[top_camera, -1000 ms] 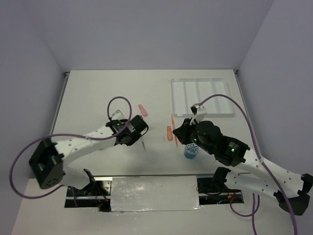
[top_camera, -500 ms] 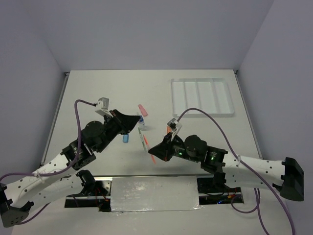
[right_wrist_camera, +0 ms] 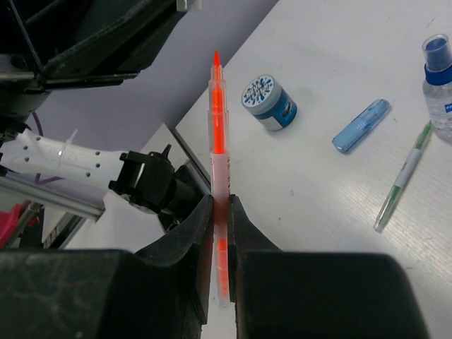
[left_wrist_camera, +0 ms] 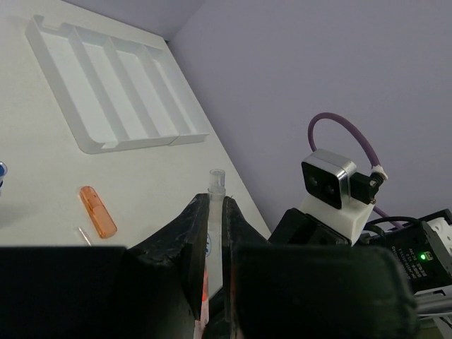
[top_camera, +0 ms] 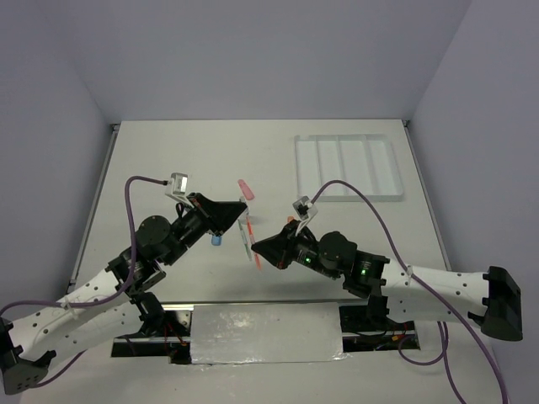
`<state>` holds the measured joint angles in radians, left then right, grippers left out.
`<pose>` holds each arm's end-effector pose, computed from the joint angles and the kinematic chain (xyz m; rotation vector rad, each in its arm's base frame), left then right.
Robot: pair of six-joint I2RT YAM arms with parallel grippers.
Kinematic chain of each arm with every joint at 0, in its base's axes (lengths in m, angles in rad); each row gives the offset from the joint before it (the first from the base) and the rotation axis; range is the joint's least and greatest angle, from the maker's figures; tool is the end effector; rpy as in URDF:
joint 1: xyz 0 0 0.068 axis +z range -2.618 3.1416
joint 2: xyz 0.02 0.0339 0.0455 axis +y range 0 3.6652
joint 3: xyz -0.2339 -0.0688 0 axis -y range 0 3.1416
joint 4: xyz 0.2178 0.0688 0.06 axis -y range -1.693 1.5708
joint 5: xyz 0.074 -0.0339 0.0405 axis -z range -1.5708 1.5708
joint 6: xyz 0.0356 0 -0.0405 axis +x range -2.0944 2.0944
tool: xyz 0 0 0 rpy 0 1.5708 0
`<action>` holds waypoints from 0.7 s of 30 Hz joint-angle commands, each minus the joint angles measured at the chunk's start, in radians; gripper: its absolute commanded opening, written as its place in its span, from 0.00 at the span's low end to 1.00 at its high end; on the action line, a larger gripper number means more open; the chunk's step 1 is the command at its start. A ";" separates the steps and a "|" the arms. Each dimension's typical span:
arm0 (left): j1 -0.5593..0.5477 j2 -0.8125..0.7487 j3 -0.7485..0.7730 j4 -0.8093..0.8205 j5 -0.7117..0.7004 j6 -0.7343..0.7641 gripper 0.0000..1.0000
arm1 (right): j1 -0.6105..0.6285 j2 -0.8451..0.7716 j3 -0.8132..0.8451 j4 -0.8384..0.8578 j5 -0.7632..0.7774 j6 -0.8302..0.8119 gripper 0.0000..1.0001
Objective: Sort the stationery into containers
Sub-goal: Close the pen cap on the pen.
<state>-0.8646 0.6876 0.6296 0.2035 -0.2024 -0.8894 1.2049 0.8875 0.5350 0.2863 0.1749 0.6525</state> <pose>0.1144 -0.1231 0.3250 -0.2015 1.5491 -1.2796 0.0796 0.1904 0.2688 -0.3471 1.7635 1.2486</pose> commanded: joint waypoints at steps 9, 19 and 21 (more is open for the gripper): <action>-0.001 0.016 0.005 0.102 0.035 0.023 0.00 | 0.008 -0.013 0.080 0.017 0.044 -0.034 0.00; -0.001 0.024 0.007 0.099 0.031 0.026 0.00 | 0.007 -0.013 0.100 -0.001 0.063 -0.045 0.00; -0.001 0.027 0.004 0.102 0.034 0.029 0.00 | 0.007 -0.012 0.102 -0.007 0.070 -0.045 0.00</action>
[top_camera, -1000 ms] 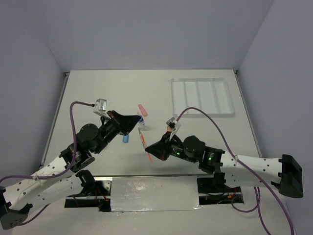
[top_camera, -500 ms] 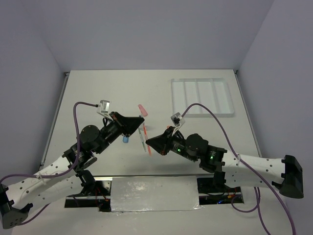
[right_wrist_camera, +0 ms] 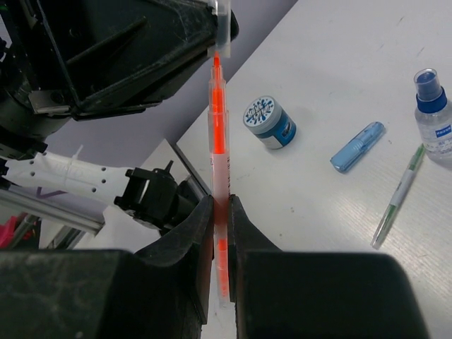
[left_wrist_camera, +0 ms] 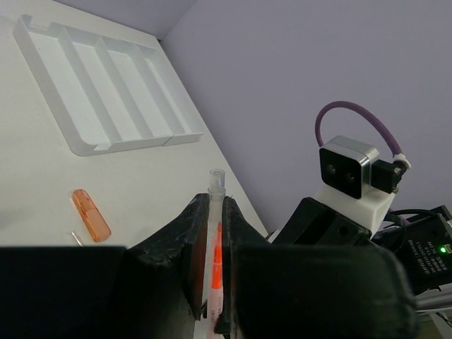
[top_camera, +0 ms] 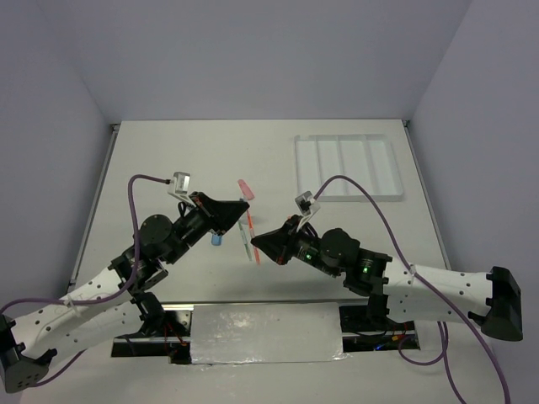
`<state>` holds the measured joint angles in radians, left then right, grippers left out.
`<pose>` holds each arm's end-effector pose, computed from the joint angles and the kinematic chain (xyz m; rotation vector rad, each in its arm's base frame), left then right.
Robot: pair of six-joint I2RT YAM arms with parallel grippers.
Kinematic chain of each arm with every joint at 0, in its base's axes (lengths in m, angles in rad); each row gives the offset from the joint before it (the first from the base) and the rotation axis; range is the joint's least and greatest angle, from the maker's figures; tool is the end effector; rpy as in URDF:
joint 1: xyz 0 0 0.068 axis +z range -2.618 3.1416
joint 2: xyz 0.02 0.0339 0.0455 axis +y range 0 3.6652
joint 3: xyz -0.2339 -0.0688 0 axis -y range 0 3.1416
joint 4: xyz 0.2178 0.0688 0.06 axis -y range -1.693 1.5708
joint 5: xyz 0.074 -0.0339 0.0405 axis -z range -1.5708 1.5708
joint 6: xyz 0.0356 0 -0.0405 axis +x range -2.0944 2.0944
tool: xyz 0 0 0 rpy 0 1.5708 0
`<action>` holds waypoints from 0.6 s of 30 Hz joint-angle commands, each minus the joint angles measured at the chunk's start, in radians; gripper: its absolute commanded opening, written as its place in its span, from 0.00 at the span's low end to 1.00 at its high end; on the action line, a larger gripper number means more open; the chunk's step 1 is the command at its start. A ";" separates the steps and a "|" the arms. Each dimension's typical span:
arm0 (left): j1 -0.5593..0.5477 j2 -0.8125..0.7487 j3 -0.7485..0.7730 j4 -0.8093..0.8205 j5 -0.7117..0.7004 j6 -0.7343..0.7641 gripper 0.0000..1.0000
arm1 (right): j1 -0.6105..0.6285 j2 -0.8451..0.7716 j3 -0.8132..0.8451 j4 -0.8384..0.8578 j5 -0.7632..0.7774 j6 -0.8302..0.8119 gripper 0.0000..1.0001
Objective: Sort the stationery into containers
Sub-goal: Close the pen cap on the pen.
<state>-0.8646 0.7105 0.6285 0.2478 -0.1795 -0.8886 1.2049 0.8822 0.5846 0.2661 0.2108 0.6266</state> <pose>0.1166 -0.1269 0.3260 -0.1817 1.5336 -1.3058 0.0806 0.1896 0.2842 -0.3254 1.7198 1.2258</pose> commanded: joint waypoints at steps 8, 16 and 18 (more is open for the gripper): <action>-0.001 0.012 -0.004 0.084 0.038 0.027 0.00 | 0.007 0.009 0.086 -0.033 0.088 -0.013 0.00; -0.001 0.017 -0.015 0.113 0.075 0.033 0.00 | 0.005 0.034 0.136 -0.059 0.133 -0.011 0.00; -0.001 0.023 -0.018 0.117 0.080 0.034 0.00 | 0.005 0.037 0.149 -0.053 0.136 -0.010 0.00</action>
<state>-0.8642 0.7288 0.6151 0.2882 -0.1436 -0.8852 1.2083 0.9161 0.6704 0.1932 0.2996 0.6231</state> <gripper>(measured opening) 0.222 0.146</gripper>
